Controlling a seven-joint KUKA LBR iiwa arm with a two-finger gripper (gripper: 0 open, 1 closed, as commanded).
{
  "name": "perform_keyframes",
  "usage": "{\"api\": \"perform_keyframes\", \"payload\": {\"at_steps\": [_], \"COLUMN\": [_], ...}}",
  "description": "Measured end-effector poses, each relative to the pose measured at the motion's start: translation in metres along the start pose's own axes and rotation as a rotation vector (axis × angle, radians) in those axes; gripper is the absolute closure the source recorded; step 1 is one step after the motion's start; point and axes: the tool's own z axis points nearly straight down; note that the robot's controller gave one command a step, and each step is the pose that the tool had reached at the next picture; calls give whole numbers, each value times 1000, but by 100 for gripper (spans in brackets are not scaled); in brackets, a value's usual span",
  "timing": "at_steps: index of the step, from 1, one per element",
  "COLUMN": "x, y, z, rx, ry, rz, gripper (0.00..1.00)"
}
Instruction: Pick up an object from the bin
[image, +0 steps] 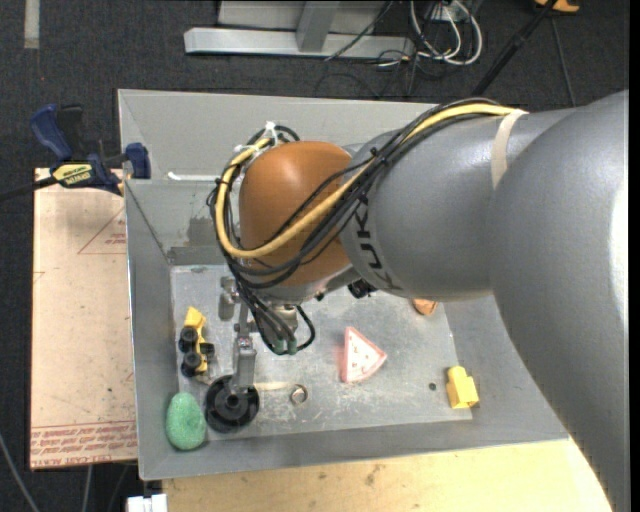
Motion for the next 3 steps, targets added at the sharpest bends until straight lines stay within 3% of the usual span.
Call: {"api": "perform_keyframes", "payload": {"at_steps": [1,2,3], "x": [-2,18,45], "y": [-1,-14,-10], "z": [-5,40,65], "rx": [-2,-2,0], "ry": [-7,-11,-5], "rz": [4,-75,-9], "gripper": [0,0,0]}}
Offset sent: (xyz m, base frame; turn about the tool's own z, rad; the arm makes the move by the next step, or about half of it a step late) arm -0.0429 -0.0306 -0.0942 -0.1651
